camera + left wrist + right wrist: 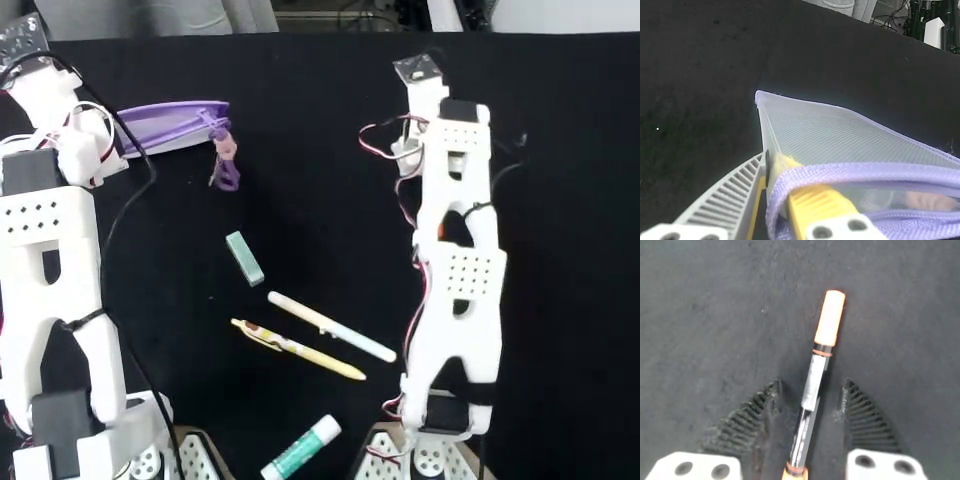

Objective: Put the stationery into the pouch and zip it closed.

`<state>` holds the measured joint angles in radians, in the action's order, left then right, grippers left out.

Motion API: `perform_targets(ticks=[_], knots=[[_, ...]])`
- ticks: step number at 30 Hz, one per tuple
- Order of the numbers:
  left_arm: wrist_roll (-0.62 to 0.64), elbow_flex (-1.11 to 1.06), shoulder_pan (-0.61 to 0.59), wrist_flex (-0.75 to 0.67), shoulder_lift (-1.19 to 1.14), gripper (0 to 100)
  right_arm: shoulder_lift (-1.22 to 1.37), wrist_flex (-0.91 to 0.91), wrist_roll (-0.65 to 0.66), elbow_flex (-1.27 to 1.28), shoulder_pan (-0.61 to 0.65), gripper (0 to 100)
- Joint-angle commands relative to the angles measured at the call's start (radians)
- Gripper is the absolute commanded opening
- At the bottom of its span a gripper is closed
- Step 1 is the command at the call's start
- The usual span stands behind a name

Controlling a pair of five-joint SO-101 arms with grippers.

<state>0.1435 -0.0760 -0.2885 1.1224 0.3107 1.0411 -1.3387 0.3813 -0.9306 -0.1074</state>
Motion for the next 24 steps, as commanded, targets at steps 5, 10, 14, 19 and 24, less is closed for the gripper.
perform_targets(ticks=[5, 10, 14, 19, 24], knots=[[0.005, -0.005, 0.019, -0.026, 0.052, 3, 0.088, -0.084, 0.012, -0.268, -0.017, 17.5], [0.006, -0.007, 0.021, -0.026, 0.052, 3, 0.163, -0.095, 0.012, -0.367, -0.028, 2.9], [0.011, -0.004, 0.021, -0.021, 0.052, 3, 0.182, -0.097, 0.011, -0.423, -0.057, 1.1], [0.012, 0.036, 0.07, -0.017, 0.057, 3, 0.18, -0.176, 0.008, -0.565, -0.077, 1.1], [0.014, 0.165, 0.153, 0.026, 0.041, 3, 0.151, -0.284, 0.003, -0.746, -0.071, 1.1]])
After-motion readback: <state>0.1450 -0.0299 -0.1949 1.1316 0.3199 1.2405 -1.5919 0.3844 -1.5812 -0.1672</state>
